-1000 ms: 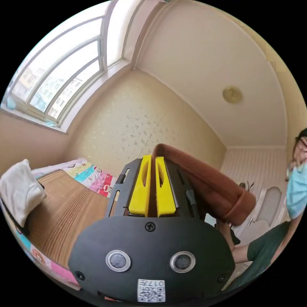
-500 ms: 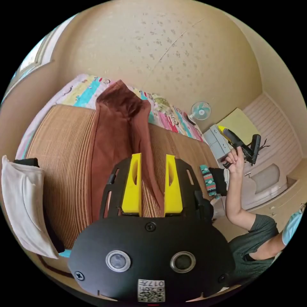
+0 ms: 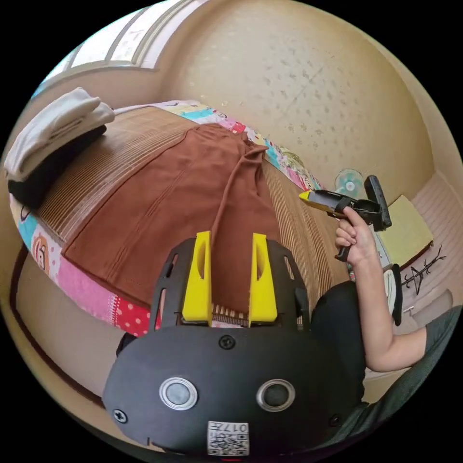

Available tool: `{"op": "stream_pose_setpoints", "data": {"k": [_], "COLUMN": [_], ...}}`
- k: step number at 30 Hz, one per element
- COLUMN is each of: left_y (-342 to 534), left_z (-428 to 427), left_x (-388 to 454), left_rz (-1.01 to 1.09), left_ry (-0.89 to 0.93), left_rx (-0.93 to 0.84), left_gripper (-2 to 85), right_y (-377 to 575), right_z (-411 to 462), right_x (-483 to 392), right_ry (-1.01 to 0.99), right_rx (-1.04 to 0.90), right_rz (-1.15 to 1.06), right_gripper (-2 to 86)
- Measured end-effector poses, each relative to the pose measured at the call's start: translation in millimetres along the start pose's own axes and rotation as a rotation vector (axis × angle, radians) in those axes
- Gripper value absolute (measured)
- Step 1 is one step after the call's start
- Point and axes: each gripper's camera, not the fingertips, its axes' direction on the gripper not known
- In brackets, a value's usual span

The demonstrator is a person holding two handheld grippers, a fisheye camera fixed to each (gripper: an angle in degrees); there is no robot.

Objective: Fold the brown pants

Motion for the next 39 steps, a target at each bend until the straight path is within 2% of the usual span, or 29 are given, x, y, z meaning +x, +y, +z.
{"op": "stream_pose_setpoints", "data": {"k": [2, 4, 7, 10, 12, 14, 16, 17, 21, 23, 24, 26, 28, 31, 32, 34, 36, 37, 39], "left_y": [30.2, 45.2, 51.9, 45.3, 41.4, 37.3, 34.1, 32.6, 48.6, 54.4, 61.3, 68.1, 64.0, 43.7, 30.2, 6.9, -16.2, -18.5, -12.3], "left_z": [-5.4, 12.3, 40.0, 65.0, 61.9, 51.1, 34.2, 25.6, 32.8, 59.2, 66.0, 57.2, 49.4, 7.5, -13.8, -45.7, -64.7, -62.8, -28.2], "left_x": [-10.9, -26.4, -31.6, -17.7, -0.6, 11.6, 20.5, 22.4, 11.8, 3.1, 3.3, 10.6, 13.7, 24.4, 34.3, 64.1, 136.1, 157.4, 227.7], "left_rz": [-0.101, -0.178, -0.166, -0.141, -0.061, -0.002, 0.027, 0.034, 0.059, 0.061, 0.077, 0.101, 0.095, 0.069, 0.073, 0.157, 0.438, 0.525, 0.803], "left_ry": [-0.005, 0.043, 0.150, 0.114, 0.042, 0.081, 0.032, -0.049, -0.352, -0.299, -0.267, -0.296, -0.285, -0.175, -0.084, 0.106, 0.252, 0.268, 0.258], "left_rx": [0.057, -0.022, -0.121, -0.282, -0.276, -0.227, -0.151, -0.111, -0.050, -0.192, -0.208, -0.170, -0.181, -0.079, -0.030, 0.043, 0.013, -0.029, -0.322], "left_gripper": [12.2, 11.3, 2.8, -0.5, -0.7, -0.6, -0.2, 0.4, 11.5, 12.1, 11.9, 5.5, 3.7, 0.8, 0.2, -0.2, -0.3, -0.3, -0.2], "right_y": [10.7, 5.1, 0.3, -0.8, 0.2, 1.8, 3.9, 4.3, 5.5, 5.2, 4.1, 2.7, 3.3, 8.8, 10.9, 22.2, 32.5, 40.0, 52.4], "right_z": [-4.3, -28.2, -72.0, -106.7, -122.5, -136.1, -154.3, -158.8, -181.4, -183.7, -182.9, -180.0, -178.5, -187.0, -190.8, -209.3, -222.2, -229.8, -240.4], "right_x": [14.7, 38.4, 78.8, 135.7, 170.7, 201.7, 234.3, 241.1, 276.2, 286.7, 293.5, 305.0, 322.2, 347.7, 353.4, 378.4, 400.1, 416.2, 439.3], "right_ry": [-0.035, -0.136, -0.192, -0.247, -0.319, -0.402, -0.469, -0.477, -0.506, -0.537, -0.554, -0.566, -0.568, -0.567, -0.566, -0.538, -0.494, -0.467, -0.432], "right_rx": [-0.058, -0.096, -0.059, -0.018, 0.001, 0.013, 0.028, 0.034, 0.048, 0.034, 0.014, -0.021, -0.037, 0.005, 0.028, 0.136, 0.213, 0.259, 0.320], "right_rz": [-0.015, -0.029, -0.034, 0.056, 0.114, 0.156, 0.181, 0.185, 0.193, 0.184, 0.176, 0.174, 0.182, 0.210, 0.218, 0.255, 0.299, 0.335, 0.371], "right_gripper": [1.2, 1.0, 0.9, 0.9, 0.8, 0.7, 0.6, 0.6, 0.5, 0.6, 0.6, 0.6, 0.7, 1.1, 1.3, 2.0, 3.1, 4.1, 6.5]}}
